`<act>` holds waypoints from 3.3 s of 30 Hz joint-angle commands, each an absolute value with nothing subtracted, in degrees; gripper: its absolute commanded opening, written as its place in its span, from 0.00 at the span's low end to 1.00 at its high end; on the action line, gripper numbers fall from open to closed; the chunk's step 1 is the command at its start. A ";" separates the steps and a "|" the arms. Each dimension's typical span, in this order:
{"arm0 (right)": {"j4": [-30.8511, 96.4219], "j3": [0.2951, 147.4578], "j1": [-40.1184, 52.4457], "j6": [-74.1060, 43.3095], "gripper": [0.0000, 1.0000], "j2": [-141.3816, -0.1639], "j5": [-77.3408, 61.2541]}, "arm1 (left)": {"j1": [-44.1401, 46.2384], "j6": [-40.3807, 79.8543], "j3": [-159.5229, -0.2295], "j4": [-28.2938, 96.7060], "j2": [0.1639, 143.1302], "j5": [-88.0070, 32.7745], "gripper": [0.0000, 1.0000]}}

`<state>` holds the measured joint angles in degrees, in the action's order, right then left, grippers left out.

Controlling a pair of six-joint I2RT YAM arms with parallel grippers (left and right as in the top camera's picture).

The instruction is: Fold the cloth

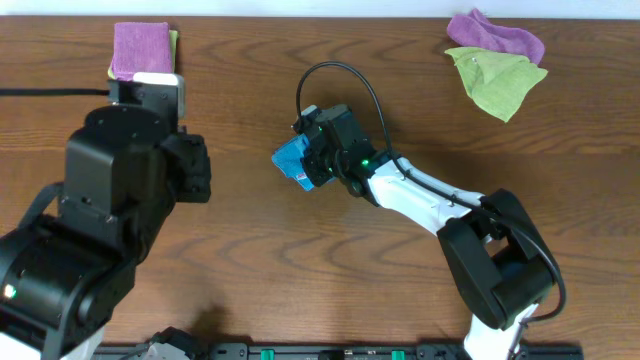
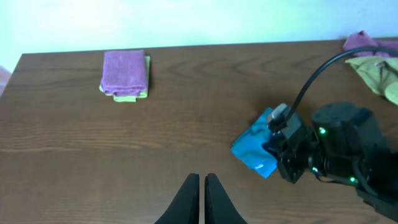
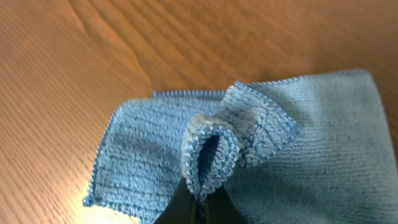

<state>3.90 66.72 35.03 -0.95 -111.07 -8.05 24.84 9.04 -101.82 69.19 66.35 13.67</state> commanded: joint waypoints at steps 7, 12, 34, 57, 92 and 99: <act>-0.10 67.81 36.42 -0.38 0.01 -112.25 -9.08 | 24.67 9.04 -101.25 69.67 66.30 13.45 0.06; -2.04 67.81 38.17 -3.79 0.64 -113.71 -17.10 | 24.67 9.04 -100.95 70.46 66.30 13.50 0.06; 9.08 69.87 32.77 1.87 0.87 -93.89 -5.15 | 24.67 10.94 -89.80 68.31 66.35 15.42 0.06; 55.46 69.21 17.08 3.33 0.99 -50.96 20.75 | 24.77 15.73 -65.34 38.46 80.60 -13.54 0.99; 47.00 49.89 16.80 -6.85 0.99 -40.80 6.90 | 19.51 37.17 -41.43 6.59 87.85 -25.10 0.95; 46.94 49.89 16.80 -6.55 0.99 -40.88 6.94 | 19.51 44.51 -40.53 -1.17 92.29 -28.56 0.95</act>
<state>46.87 49.34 17.26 -7.31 -40.86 7.25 19.64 40.66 -41.25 0.80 89.54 -25.63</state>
